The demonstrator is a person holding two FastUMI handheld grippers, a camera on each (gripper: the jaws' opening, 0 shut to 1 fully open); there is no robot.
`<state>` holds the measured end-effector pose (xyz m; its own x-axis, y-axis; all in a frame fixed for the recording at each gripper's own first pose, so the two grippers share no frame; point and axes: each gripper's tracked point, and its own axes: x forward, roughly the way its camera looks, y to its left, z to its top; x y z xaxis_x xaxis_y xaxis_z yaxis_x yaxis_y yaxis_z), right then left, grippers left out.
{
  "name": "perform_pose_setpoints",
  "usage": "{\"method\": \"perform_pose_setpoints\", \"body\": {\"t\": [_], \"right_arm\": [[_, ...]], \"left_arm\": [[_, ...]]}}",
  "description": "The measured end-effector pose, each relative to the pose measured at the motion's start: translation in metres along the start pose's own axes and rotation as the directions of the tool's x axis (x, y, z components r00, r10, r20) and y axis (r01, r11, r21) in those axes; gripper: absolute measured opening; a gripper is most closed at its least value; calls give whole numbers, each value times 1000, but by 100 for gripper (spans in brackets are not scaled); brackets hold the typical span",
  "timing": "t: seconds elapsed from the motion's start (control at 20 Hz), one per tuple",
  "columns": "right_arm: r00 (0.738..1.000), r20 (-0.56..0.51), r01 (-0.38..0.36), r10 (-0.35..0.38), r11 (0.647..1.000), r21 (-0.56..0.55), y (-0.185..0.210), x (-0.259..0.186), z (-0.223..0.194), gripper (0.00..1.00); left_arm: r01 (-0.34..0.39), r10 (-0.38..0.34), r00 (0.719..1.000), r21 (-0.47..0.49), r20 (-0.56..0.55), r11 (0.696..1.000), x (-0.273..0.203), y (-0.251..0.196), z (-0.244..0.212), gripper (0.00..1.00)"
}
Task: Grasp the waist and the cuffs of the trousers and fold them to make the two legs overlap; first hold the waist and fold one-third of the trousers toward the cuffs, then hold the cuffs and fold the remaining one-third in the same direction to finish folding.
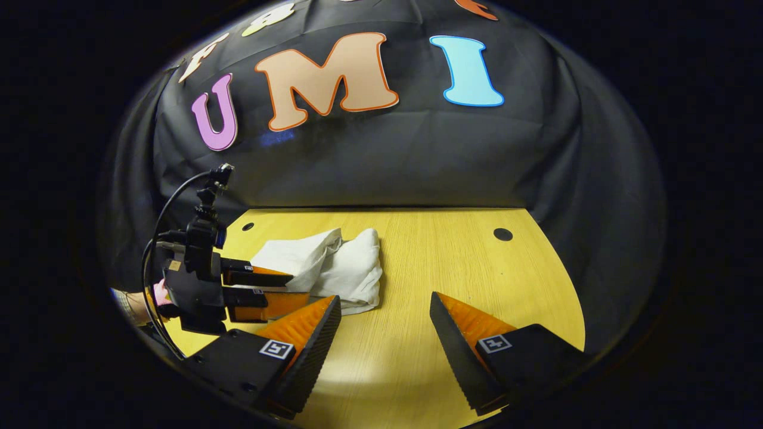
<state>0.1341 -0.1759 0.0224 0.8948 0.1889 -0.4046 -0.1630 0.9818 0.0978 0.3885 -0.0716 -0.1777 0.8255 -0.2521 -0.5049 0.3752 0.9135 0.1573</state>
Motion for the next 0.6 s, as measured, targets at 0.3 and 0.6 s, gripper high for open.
{"method": "perform_pose_setpoints", "body": {"t": [0.3, 0.6], "right_arm": [[998, 24, -56, 57, 998, -23, 20, -6, -2, 97], [994, 102, -35, 39, 999, -40, 36, -37, 8, 96]], "left_arm": [[-259, 261, 947, -36, 187, 965, -81, 38, 43, 93], [-368, 387, 896, -124, 216, 922, -144, 72, 22, 93]]}}
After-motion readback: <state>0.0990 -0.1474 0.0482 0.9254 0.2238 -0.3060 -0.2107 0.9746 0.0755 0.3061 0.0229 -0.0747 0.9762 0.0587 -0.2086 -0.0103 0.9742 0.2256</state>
